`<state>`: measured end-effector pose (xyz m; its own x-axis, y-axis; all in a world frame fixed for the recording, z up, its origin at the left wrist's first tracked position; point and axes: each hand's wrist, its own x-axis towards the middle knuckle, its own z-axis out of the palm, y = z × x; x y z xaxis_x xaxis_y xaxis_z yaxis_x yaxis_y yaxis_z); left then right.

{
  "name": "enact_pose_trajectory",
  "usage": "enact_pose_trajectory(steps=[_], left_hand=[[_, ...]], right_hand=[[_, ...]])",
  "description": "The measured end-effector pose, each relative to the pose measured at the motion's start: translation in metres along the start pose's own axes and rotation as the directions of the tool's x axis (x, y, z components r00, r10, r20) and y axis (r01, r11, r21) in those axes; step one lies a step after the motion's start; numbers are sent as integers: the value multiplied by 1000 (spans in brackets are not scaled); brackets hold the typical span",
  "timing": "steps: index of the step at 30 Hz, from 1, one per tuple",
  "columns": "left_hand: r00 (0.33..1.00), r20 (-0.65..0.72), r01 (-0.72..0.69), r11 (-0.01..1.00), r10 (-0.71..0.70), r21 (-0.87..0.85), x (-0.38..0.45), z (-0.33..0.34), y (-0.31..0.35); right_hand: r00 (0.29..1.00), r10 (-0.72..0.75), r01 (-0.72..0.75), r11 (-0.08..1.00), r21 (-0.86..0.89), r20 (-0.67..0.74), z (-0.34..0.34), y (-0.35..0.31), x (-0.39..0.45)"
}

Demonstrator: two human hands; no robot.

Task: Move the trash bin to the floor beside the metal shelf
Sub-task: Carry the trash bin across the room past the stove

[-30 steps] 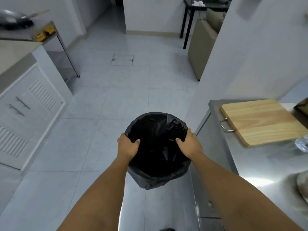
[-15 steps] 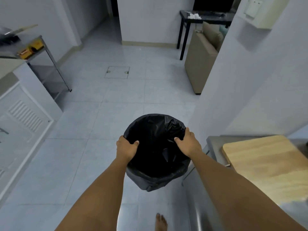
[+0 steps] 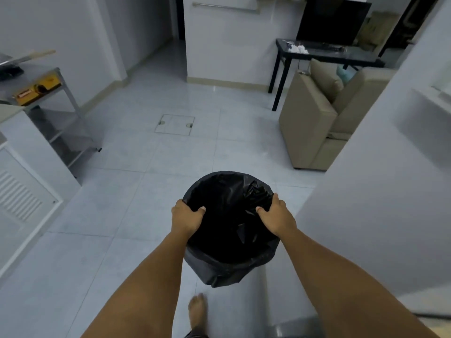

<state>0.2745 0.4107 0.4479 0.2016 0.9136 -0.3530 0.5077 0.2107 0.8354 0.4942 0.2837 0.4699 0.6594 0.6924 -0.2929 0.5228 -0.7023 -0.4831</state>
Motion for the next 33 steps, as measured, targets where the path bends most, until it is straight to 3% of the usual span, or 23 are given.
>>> enact_pose_trajectory(steps=[12, 20, 33], left_hand=[[996, 69, -62, 995, 57, 74, 225, 42, 125], [993, 110, -47, 994, 36, 100, 363, 114, 204], [999, 41, 15, 998, -18, 65, 572, 205, 352]], right_hand=[[996, 81, -77, 994, 78, -39, -39, -67, 222], [993, 111, -107, 991, 74, -39, -78, -79, 385], [999, 38, -39, 999, 26, 38, -173, -126, 660]])
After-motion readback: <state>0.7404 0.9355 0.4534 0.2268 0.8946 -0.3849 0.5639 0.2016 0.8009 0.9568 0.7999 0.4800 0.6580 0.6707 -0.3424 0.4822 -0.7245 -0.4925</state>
